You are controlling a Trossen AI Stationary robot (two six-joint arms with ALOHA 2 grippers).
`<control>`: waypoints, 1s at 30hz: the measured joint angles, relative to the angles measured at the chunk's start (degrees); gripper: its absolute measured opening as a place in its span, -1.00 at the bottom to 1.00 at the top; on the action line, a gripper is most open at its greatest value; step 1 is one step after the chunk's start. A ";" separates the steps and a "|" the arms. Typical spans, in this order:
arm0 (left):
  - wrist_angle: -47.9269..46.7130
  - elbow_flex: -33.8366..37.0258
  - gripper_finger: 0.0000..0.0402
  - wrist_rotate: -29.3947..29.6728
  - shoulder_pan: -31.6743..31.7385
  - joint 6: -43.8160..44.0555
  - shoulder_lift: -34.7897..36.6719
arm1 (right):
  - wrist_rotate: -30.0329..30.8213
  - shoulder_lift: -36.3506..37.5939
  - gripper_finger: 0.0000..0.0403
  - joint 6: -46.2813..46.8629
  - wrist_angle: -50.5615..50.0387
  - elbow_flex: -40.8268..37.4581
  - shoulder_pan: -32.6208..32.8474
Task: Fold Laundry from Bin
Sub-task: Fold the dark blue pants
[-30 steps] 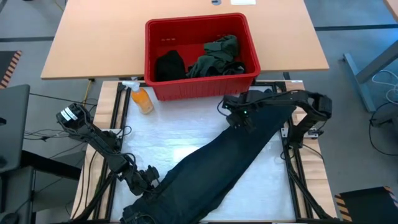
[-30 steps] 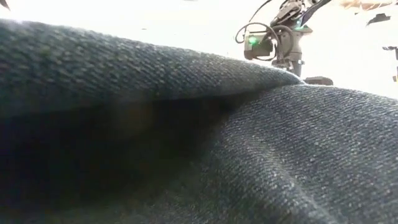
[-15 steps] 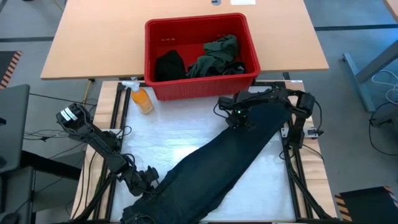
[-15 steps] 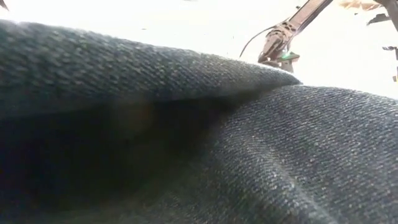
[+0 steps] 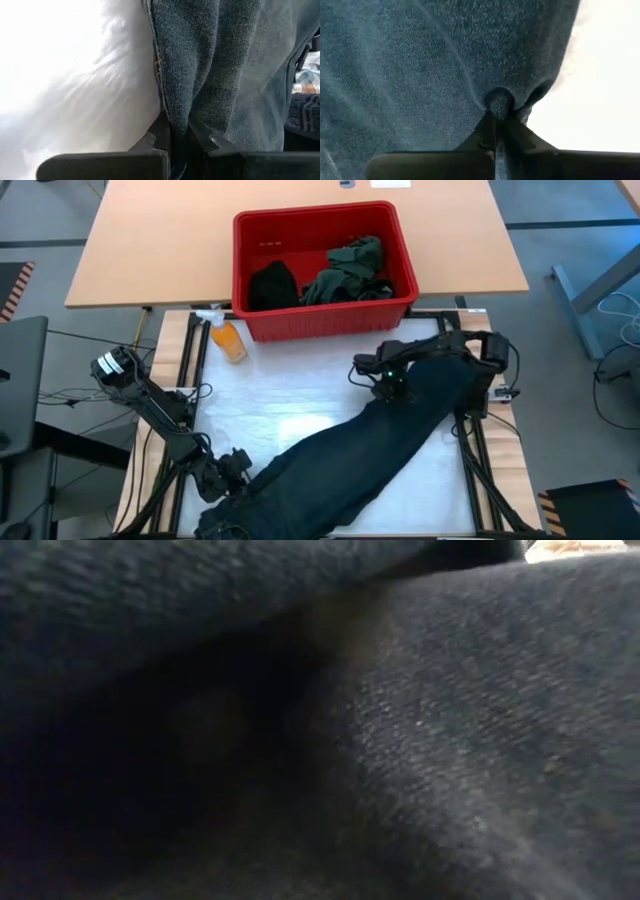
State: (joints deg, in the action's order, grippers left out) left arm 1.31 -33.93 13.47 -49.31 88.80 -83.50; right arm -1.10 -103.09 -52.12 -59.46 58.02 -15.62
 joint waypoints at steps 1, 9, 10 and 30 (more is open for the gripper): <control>-0.08 0.00 -0.97 0.19 0.01 -0.73 0.31 | 0.00 1.20 -0.85 0.00 0.12 -0.07 -0.27; -6.12 -0.02 -0.97 4.23 1.43 -7.16 12.89 | 3.74 14.20 -0.86 4.22 2.81 2.38 -6.87; -8.78 -0.02 -0.97 5.03 1.63 -7.55 15.69 | 6.18 15.84 -0.86 4.13 3.52 2.68 -7.36; -84.70 -51.74 -0.97 16.44 5.12 -19.92 20.59 | 37.17 36.90 -0.86 21.71 31.13 -1.67 -7.21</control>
State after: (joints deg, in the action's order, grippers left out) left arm -83.39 -85.67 29.90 -44.19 68.88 -62.91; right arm 36.07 -66.19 -30.40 -28.33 56.35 -22.82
